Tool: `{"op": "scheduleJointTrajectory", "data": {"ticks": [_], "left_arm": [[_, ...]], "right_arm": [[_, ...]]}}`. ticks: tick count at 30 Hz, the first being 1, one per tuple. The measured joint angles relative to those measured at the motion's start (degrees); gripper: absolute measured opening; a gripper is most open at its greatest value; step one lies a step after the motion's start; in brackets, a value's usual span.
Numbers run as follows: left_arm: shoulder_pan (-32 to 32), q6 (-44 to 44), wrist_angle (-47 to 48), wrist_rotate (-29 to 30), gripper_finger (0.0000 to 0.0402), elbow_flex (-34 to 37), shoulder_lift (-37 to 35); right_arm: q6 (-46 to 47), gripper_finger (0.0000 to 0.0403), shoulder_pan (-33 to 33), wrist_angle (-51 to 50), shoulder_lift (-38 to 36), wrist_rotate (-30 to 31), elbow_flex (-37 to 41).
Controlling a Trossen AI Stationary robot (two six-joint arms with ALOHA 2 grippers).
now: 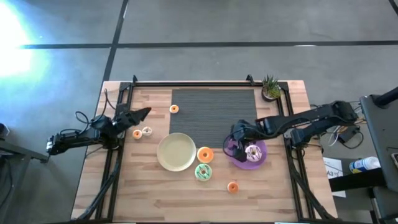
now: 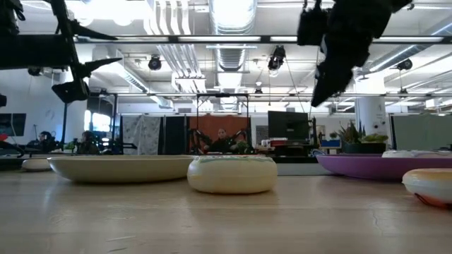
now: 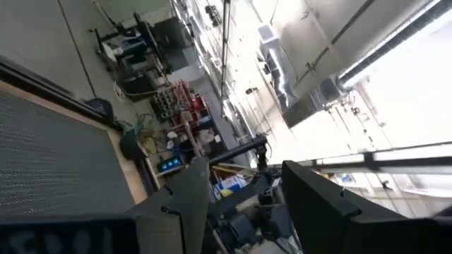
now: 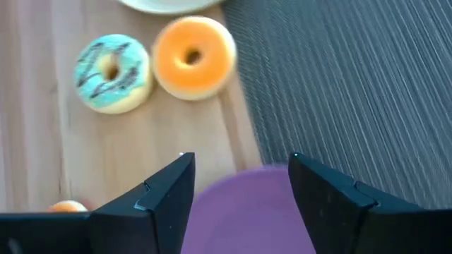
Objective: Pick & Place donuts
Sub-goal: Put the big blue donut on the purple plate
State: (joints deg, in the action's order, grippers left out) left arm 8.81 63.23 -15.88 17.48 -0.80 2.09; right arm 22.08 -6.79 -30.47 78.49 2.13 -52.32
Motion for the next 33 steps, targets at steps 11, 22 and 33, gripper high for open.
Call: {"op": "scheduleJointTrajectory", "data": {"ticks": [11, 22, 33], "left_arm": [[-2.05, 2.07, 5.69, -10.43, 0.0153, -1.53, 4.33], [-2.40, -1.90, 16.58, -14.73, 0.0153, -4.28, 11.40], [-2.40, -3.83, 19.46, -18.48, 0.0153, -3.58, 12.95]], "right_arm": [[-6.97, 0.0219, -1.12, -7.25, 13.98, -4.17, -14.35], [-15.61, 0.0219, -9.40, -9.69, 27.27, -5.18, -26.78], [-19.76, 0.0219, -16.66, -9.29, 38.78, 2.58, -35.09]]}}
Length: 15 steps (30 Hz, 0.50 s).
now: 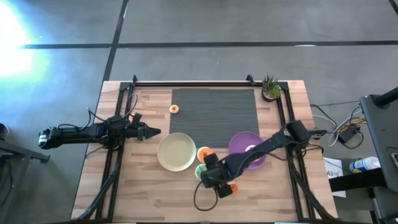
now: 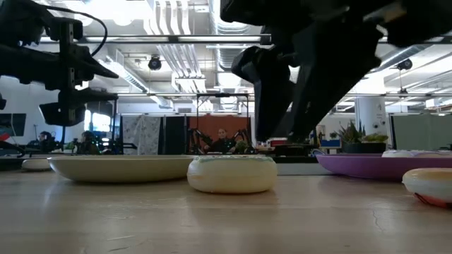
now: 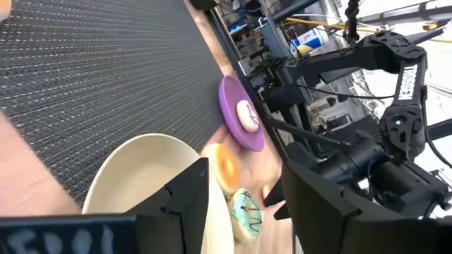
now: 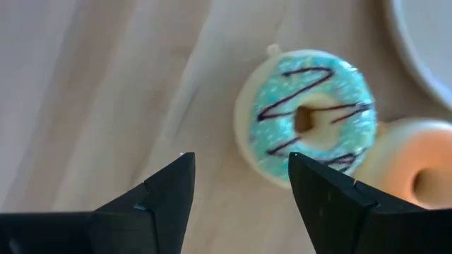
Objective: Pick & Place donuts
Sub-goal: Put the big blue donut on the purple plate
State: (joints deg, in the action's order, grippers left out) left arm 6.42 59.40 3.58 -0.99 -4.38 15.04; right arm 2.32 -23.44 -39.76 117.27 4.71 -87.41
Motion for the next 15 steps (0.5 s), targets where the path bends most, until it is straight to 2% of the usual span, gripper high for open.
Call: {"op": "scheduleJointTrajectory", "data": {"ticks": [6, 15], "left_arm": [[0.00, -0.77, 0.10, -0.02, 0.0153, 0.00, 0.12], [0.00, -0.74, 0.12, -0.02, 0.0153, 0.00, 0.12]], "right_arm": [[0.77, 0.0219, 0.10, 3.22, 1.73, 1.53, -0.35], [0.49, 0.0219, 0.20, 7.92, 5.41, -0.76, -0.32]]}}
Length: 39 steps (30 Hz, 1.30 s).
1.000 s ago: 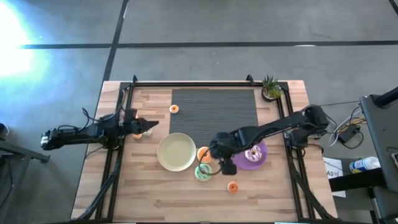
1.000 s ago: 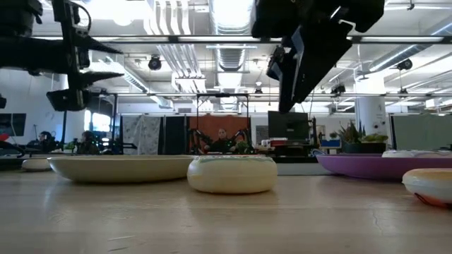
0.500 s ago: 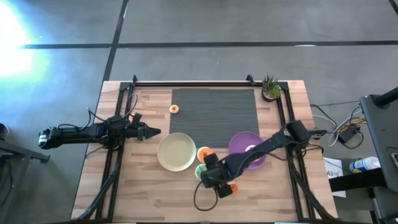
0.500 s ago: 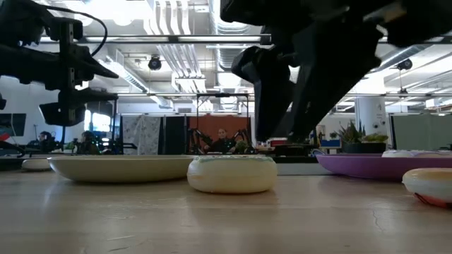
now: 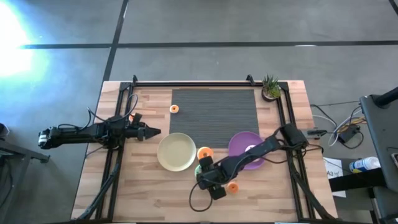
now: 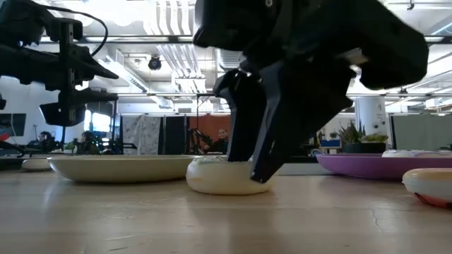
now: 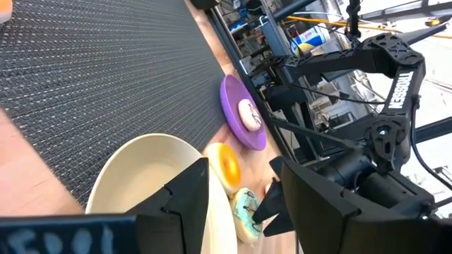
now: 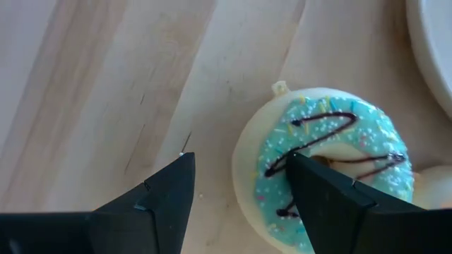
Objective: Pick & Place donuts
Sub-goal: Put the big blue donut on the purple plate
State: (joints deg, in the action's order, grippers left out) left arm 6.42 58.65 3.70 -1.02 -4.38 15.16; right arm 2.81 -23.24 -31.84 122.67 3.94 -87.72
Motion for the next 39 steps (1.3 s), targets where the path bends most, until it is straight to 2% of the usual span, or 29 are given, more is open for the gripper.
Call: {"op": "scheduleJointTrajectory", "data": {"ticks": [6, 12, 25, 28, 32, 39], "left_arm": [[0.00, 0.44, 0.01, -0.02, 0.0153, 0.00, 0.00], [0.00, 0.50, 0.01, -0.26, 0.0153, 0.00, 0.00], [0.00, 0.28, 0.22, -0.31, 0.0153, 0.00, -0.02], [0.00, 0.30, 0.40, -0.35, 0.0153, 0.00, 0.03], [0.00, 0.36, 0.70, -0.63, 0.0153, 0.00, 0.07], [0.00, 0.38, 0.82, -0.74, 0.0153, 0.00, 0.09]], "right_arm": [[1.04, 0.0219, 0.34, 0.20, -0.22, 1.04, 0.00], [2.31, 0.0219, -0.06, -0.63, -2.56, 6.86, -0.15], [1.91, 0.0219, 0.13, 1.28, 1.06, 4.76, 0.74], [3.41, 0.0216, 0.26, 0.43, 1.65, 2.54, 0.61], [5.46, 0.0174, 0.25, -2.26, 1.10, 2.84, 0.42], [7.91, 0.0027, 0.26, -9.40, -2.04, 4.00, 0.69]]}}
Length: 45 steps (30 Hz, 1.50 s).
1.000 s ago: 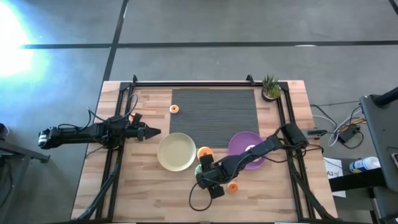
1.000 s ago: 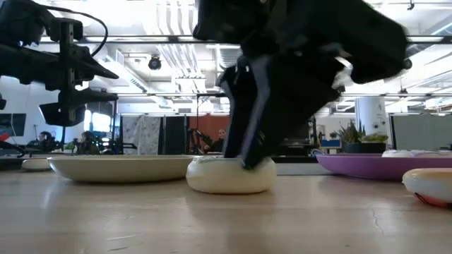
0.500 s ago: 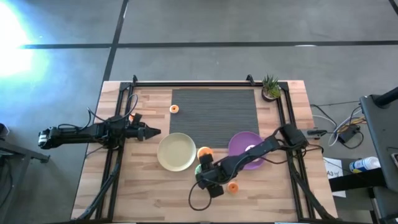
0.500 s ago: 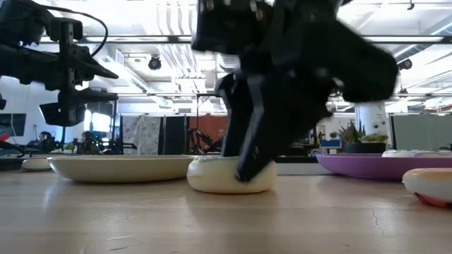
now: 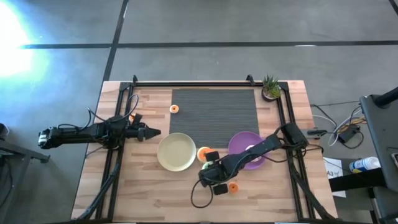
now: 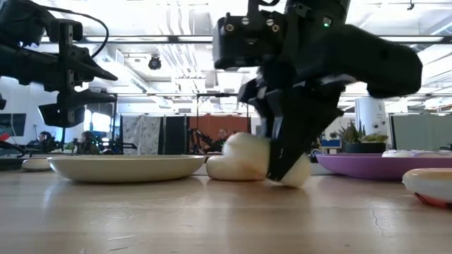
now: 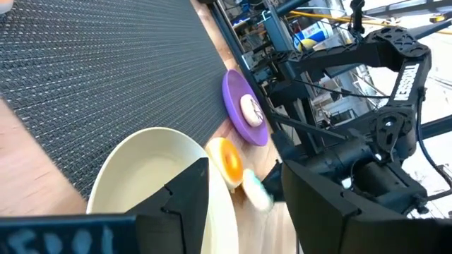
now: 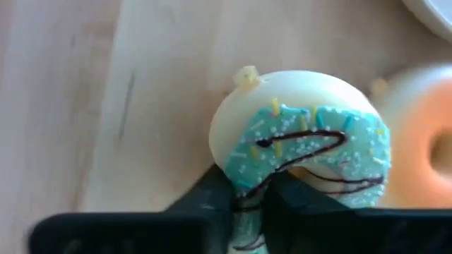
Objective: Pick & Place donuts
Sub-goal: Put the big blue donut on the purple plate, then put the big pink donut on the purple plate
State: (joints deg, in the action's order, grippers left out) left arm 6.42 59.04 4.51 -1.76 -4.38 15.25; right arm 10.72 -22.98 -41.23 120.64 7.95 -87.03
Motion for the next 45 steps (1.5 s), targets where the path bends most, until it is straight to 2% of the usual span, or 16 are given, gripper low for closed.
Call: {"op": "scheduleJointTrajectory", "data": {"ticks": [5, 10, 13, 16, 22, 25, 31, 38, 45], "left_arm": [[0.00, 0.05, 0.00, 0.02, 0.0153, 0.00, 0.00], [0.00, -0.25, -0.04, 0.29, 0.0153, 0.00, 0.00], [0.00, -0.27, -0.10, 0.66, 0.0153, 0.00, 0.02], [0.00, -0.30, -0.19, 1.55, 0.0153, 0.00, 0.02], [0.01, -0.18, -0.19, 1.86, 0.0153, 0.00, 0.02], [0.00, 0.52, -0.17, 1.86, 0.0153, 0.00, 0.02], [0.02, 1.55, -0.15, 1.85, 0.0153, 0.00, 0.02], [0.02, 2.41, -0.03, 1.84, 0.0153, 0.00, 0.02], [0.02, 2.41, -0.02, 1.84, 0.0153, 0.00, 0.02]], "right_arm": [[7.91, 0.0029, -0.81, -10.94, -6.70, 11.31, 0.03], [18.91, 0.0037, 0.35, -20.56, -15.55, 14.49, 4.27], [29.77, 0.0038, 2.84, -21.13, -22.40, 12.73, 11.93], [37.05, 0.0038, 5.96, -15.25, -28.90, 8.66, 21.44], [42.95, 0.0039, 14.15, 2.84, -36.60, -2.89, 36.74], [43.80, 0.0048, 17.04, 5.96, -37.69, -3.89, 40.87], [43.24, 0.0114, 19.12, 5.40, -38.05, -0.44, 42.54], [42.85, 0.0211, 19.08, 1.95, -38.09, -2.58, 41.37], [39.74, 0.0264, 17.96, -2.51, -38.58, -3.94, 37.54]]}}
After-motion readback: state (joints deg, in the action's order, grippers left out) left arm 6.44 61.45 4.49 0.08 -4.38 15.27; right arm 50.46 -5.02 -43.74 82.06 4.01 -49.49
